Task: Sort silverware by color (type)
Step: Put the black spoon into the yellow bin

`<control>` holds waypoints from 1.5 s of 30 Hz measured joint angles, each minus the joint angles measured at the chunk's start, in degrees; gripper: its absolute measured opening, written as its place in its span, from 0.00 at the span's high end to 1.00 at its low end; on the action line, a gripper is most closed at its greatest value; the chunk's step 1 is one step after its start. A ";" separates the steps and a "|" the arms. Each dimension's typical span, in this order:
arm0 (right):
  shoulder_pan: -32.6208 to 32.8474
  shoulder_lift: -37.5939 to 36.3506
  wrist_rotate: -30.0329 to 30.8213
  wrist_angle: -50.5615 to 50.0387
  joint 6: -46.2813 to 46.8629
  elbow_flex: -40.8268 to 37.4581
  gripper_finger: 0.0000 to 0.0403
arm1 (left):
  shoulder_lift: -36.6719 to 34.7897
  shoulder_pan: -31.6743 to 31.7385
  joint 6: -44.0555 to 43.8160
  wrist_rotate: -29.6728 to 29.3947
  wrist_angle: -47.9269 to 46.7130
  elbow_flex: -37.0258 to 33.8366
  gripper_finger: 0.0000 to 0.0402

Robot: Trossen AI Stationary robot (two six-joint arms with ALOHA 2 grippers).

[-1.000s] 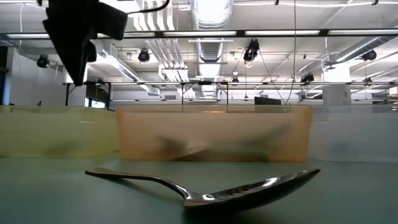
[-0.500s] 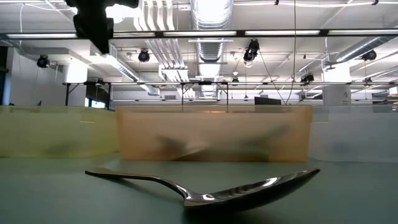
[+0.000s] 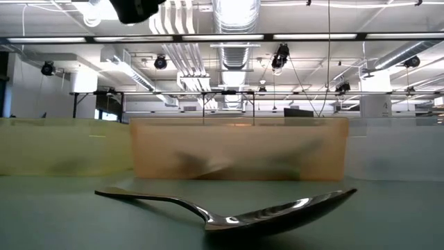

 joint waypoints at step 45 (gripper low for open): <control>-26.99 -4.35 53.37 7.80 -68.45 28.14 0.98 | 0.06 0.36 15.77 -36.23 71.68 -27.36 0.71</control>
